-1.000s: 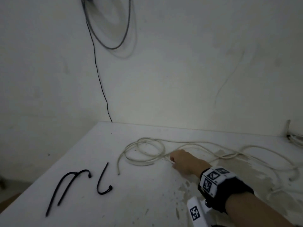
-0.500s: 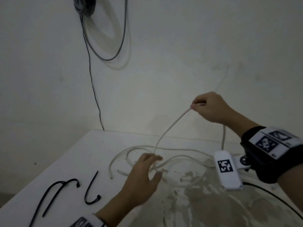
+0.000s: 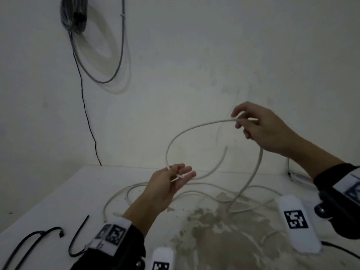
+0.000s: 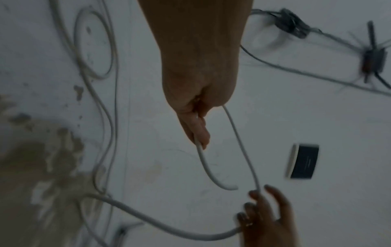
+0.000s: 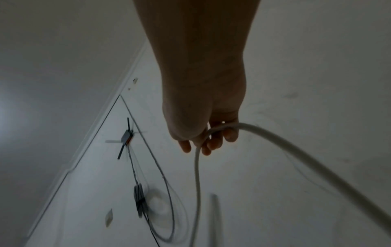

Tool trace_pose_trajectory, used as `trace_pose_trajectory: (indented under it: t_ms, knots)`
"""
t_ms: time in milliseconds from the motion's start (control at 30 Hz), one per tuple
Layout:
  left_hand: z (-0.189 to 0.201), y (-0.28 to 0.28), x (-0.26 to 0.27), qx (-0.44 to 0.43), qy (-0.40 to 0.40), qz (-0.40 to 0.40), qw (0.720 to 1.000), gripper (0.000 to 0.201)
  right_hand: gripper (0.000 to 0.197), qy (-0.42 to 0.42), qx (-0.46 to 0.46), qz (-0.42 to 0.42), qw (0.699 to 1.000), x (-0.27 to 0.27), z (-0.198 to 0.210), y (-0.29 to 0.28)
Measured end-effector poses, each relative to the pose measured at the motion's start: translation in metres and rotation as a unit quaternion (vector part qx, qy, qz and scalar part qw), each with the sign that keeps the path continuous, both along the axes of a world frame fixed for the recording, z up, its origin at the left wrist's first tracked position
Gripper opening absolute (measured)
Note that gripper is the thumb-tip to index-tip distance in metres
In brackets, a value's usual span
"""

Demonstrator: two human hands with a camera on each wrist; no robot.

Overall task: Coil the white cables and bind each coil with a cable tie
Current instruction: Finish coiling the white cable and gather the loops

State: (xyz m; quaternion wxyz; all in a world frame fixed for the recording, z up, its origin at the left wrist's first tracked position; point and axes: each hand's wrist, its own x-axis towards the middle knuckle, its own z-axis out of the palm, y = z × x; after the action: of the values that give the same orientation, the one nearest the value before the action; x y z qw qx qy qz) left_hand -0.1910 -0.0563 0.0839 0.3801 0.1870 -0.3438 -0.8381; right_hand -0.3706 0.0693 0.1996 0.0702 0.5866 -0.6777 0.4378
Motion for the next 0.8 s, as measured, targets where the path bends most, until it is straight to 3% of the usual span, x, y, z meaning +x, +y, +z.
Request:
trace_pose_trajectory:
  t_ms: [67,167,267,367,433,500,567,633,700,800]
  knots:
    - [0.010,0.002,0.005,0.055,0.082,-0.009,0.995,0.022,0.031,0.016,0.036,-0.003,0.999,0.001,-0.013,0.004]
    - [0.015,0.009,0.009,0.085,0.141,-0.008,0.986,0.019,0.017,-0.135,0.043,0.059,0.988,0.012,-0.031,0.006]
    - [0.012,0.022,0.007,0.077,0.143,0.001,0.987,0.019,0.021,-0.175,0.025,0.082,0.981,0.030,-0.044,0.002]
    - [0.003,0.029,0.006,0.022,0.055,0.003,0.998,0.027,0.016,-0.187,-0.011,0.076,0.979,0.041,-0.051,-0.005]
    - [-0.006,0.029,0.005,-0.064,-0.110,0.040,0.991,0.038,0.009,-0.197,-0.033,0.062,0.978,0.044,-0.052,-0.007]
    - [-0.014,0.025,0.006,-0.170,-0.282,0.168,0.929,0.052,0.005,-0.182,-0.055,0.055,0.980,0.048,-0.053,-0.008]
    - [-0.014,0.028,0.012,-0.331,-0.276,0.286,0.856,0.050,0.007,-0.171,-0.056,0.062,0.982,0.056,-0.056,-0.010]
    - [-0.010,0.034,0.015,-0.515,-0.248,0.253,0.780,0.048,0.013,-0.182,-0.042,0.075,0.980,0.065,-0.060,-0.013]
    - [-0.008,0.037,0.014,-0.619,-0.249,0.178,0.723,0.043,0.017,-0.191,-0.026,0.093,0.977,0.075,-0.062,-0.014]
    - [0.002,0.040,0.013,-0.602,-0.200,0.144,0.759,0.024,0.013,-0.201,-0.017,0.099,0.975,0.087,-0.063,-0.014]
